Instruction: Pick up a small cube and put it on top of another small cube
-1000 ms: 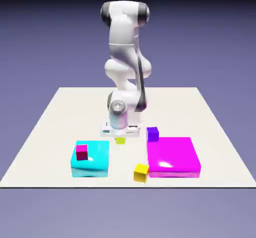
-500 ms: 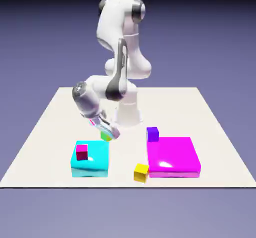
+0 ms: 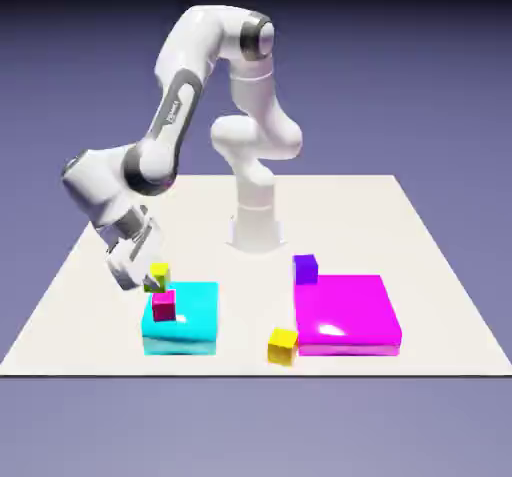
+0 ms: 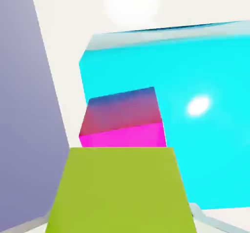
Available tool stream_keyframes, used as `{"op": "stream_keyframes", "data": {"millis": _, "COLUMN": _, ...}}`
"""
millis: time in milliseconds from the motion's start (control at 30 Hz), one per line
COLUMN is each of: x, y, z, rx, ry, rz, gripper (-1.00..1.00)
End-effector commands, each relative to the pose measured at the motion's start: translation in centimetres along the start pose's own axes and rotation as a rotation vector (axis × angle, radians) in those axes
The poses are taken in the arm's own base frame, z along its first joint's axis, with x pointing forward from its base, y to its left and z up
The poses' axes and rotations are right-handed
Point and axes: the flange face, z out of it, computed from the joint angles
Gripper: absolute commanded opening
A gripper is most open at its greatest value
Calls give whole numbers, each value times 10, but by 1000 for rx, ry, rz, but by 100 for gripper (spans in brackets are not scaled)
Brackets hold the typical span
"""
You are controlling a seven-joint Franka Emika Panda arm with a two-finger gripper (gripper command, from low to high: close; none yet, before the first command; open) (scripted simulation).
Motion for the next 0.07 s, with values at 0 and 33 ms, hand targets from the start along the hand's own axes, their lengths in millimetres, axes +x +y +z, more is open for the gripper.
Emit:
{"op": "stream_keyframes", "data": {"millis": 0, "x": 0, "y": 0, "z": 0, "rx": 0, "ry": 0, "rz": 0, "gripper": 100}}
{"op": "stream_keyframes", "data": {"millis": 33, "x": -3, "y": 1, "z": -20, "rx": -1, "ry": -2, "rz": -1, "gripper": 100}}
